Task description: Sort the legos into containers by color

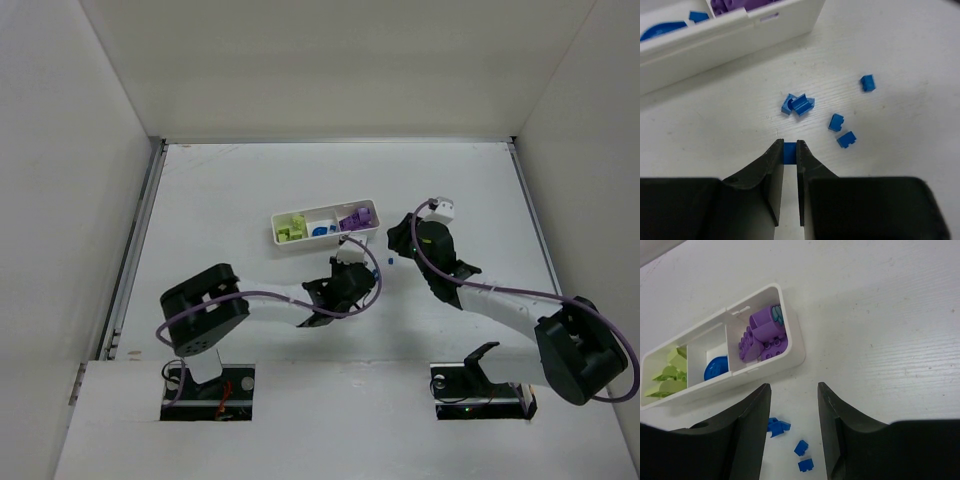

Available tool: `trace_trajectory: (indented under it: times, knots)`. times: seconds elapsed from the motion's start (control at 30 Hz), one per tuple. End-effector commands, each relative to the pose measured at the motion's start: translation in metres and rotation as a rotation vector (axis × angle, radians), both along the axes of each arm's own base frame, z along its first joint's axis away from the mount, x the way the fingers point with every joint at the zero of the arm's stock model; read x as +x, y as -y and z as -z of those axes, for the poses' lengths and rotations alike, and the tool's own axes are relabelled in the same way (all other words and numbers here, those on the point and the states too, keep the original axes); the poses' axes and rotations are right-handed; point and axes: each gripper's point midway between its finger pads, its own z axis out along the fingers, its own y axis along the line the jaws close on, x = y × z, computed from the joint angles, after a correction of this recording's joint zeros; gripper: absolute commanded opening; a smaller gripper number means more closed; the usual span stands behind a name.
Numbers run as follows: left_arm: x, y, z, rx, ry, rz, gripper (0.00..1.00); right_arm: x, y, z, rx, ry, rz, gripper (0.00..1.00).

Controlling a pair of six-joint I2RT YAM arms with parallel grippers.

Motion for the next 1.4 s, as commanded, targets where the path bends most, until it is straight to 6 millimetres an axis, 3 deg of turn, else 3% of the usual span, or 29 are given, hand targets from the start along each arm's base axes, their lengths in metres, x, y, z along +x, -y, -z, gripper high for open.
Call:
trace_trajectory:
  times: [0.0,0.1,0.2,0.4,0.47,0.63,0.83,1.03,1.2,1.3,1.37]
  knots:
    - [0.005,-0.007,-0.058,-0.148,0.066,-0.03,0.07,0.005,-0.003,-0.017,0.048,0.06,0.002,0.48]
    - [0.024,-0.023,-0.076,-0.209,0.075,-0.073,0.08,0.006,-0.003,-0.017,0.046,0.061,0.008,0.48]
    - [0.056,-0.041,-0.081,-0.252,0.054,-0.115,0.08,0.006,-0.003,-0.015,0.041,0.056,0.004,0.48]
    - [0.112,-0.067,-0.076,-0.291,0.01,-0.189,0.1,0.007,-0.005,-0.012,0.018,0.043,-0.008,0.48]
    - [0.126,-0.071,-0.073,-0.278,0.007,-0.205,0.11,0.007,-0.011,-0.01,-0.009,0.032,-0.03,0.42]
    - [0.142,-0.073,-0.065,-0.225,0.01,-0.216,0.14,0.006,-0.03,0.004,-0.09,-0.012,-0.08,0.34]
    - [0.145,-0.076,-0.059,-0.196,0.008,-0.219,0.19,0.007,-0.027,0.008,-0.15,-0.009,-0.053,0.37]
    - [0.14,-0.077,-0.072,-0.18,0.046,-0.215,0.38,0.009,-0.009,0.015,-0.224,-0.039,0.027,0.42]
    - [0.108,-0.067,-0.084,-0.203,0.056,-0.155,0.35,0.008,-0.004,0.029,-0.277,-0.12,0.057,0.2]
    - [0.078,-0.055,-0.079,-0.264,0.014,-0.099,0.34,0.006,-0.007,0.036,-0.297,-0.14,0.058,0.19]
    - [0.059,-0.047,-0.075,-0.331,-0.034,-0.06,0.34,0.004,-0.005,0.041,-0.316,-0.146,0.083,0.24]
